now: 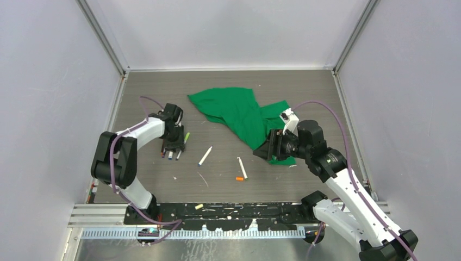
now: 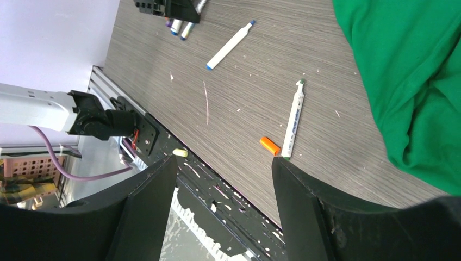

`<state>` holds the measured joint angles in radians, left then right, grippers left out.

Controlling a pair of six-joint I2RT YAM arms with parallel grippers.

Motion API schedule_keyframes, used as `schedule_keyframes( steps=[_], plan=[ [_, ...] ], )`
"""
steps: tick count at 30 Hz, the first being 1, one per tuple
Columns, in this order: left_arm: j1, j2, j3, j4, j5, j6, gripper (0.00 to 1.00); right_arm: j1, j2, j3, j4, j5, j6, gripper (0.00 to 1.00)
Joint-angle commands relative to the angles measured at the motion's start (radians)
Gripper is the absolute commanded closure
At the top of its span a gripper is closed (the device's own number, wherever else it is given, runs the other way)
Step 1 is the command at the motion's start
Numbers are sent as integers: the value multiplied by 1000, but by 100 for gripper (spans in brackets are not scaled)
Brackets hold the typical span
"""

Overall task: Insert the pens into the pen caps
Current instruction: Place the pen at the center of the board.

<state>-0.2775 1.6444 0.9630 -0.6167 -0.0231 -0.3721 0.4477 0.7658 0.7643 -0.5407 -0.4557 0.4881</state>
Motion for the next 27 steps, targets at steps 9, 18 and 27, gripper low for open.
schedule_keyframes(
  steps=[9,18,27],
  plan=[
    [64,-75,8,-20,17,35,58,-1,-39,-104,73,-36,26,32],
    [-30,-320,-20,30,135,27,40,161,20,-179,133,39,23,40],
    [-181,-293,-142,118,187,-18,41,430,228,-218,307,281,64,46]
  ],
)
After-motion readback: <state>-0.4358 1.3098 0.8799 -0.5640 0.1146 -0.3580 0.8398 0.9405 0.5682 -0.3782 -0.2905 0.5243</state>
